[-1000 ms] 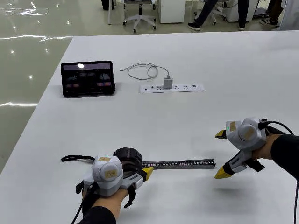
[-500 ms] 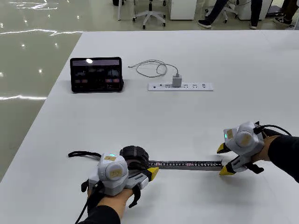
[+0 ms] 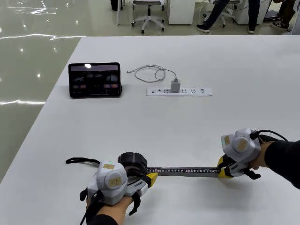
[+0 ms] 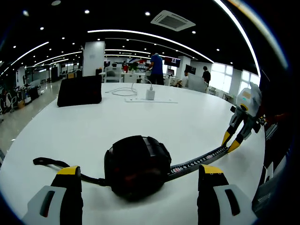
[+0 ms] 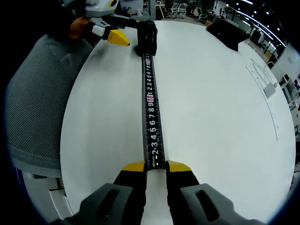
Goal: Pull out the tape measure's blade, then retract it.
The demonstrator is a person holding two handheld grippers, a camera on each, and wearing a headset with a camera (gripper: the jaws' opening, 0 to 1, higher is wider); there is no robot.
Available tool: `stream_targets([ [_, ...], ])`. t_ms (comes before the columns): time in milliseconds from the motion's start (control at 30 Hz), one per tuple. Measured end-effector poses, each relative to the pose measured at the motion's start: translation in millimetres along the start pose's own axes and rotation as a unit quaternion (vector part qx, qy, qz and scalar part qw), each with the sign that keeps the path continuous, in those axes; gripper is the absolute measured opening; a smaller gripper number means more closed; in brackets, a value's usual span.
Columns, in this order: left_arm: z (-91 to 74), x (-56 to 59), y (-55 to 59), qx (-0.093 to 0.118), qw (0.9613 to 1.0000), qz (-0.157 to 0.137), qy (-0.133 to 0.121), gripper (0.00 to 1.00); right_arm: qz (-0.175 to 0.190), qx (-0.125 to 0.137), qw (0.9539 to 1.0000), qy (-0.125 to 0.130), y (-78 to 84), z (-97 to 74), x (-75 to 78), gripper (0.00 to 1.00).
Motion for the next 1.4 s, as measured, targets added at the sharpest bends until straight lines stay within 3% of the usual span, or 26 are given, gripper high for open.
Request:
stream_targets([
  [133,7.7,-5.4,-6.3,0.004,0.9998,-0.008,-0.015,0.96,-0.001,-0.03,0.9995,0.002,-3.9,0.7,-0.7,0.12],
  [233,9.9,-7.8,-5.0,0.0,0.9996,-0.017,-0.025,0.88,0.02,-0.031,0.9993,0.01,-2.9,-0.1,-0.7,0.12],
  [400,15.0,-8.4,-1.8,-0.018,0.9984,-0.045,-0.029,0.75,0.015,-0.046,0.9987,0.013,-4.8,1.6,-1.1,0.11],
  [600,23.2,-7.3,-5.4,-0.027,0.9979,-0.048,-0.033,0.69,0.027,-0.05,0.9982,0.019,-3.8,0.7,-0.6,0.12],
  [667,25.1,2.1,-4.3,-0.043,0.9977,-0.053,-0.003,0.63,0.025,-0.049,0.9983,0.019,-3.8,0.5,-1.4,0.12],
  [700,25.3,-4.1,-5.0,-0.039,0.998,-0.041,-0.027,0.63,0.027,-0.048,0.9983,0.02,-3.9,0.5,-1.5,0.12],
  [833,24.3,-4.6,-4.4,-0.053,0.9972,-0.045,-0.027,0.62,0.041,-0.043,0.9979,0.025,-3.8,0.4,-2.4,0.12],
  [1067,23.1,-2.7,-3.6,-0.052,0.9977,-0.029,-0.034,0.61,0.048,-0.034,0.9979,0.028,-2.8,0.4,-2.4,0.12],
  [1133,22.9,-2.2,-3.6,-0.052,0.9976,-0.028,-0.036,0.6,0.071,-0.031,0.9966,0.029,-2.7,0.3,-0.9,0.11],
  [1400,23.9,-1.6,-3.4,-0.059,0.9974,-0.018,-0.037,0.6,0.062,-0.024,0.9974,0.028,-3.9,1.1,-1.4,0.11],
])
Point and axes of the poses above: the centre of the closed fingertips' face, and the gripper's own axes: z roughly forward along the fingers, x roughly to its right, y roughly out of its underside, the point moved 5 cm from there along -z, roughly backward along the fingers, and after that the axes turned 3 degrees about -y, right-handed, at the moved point
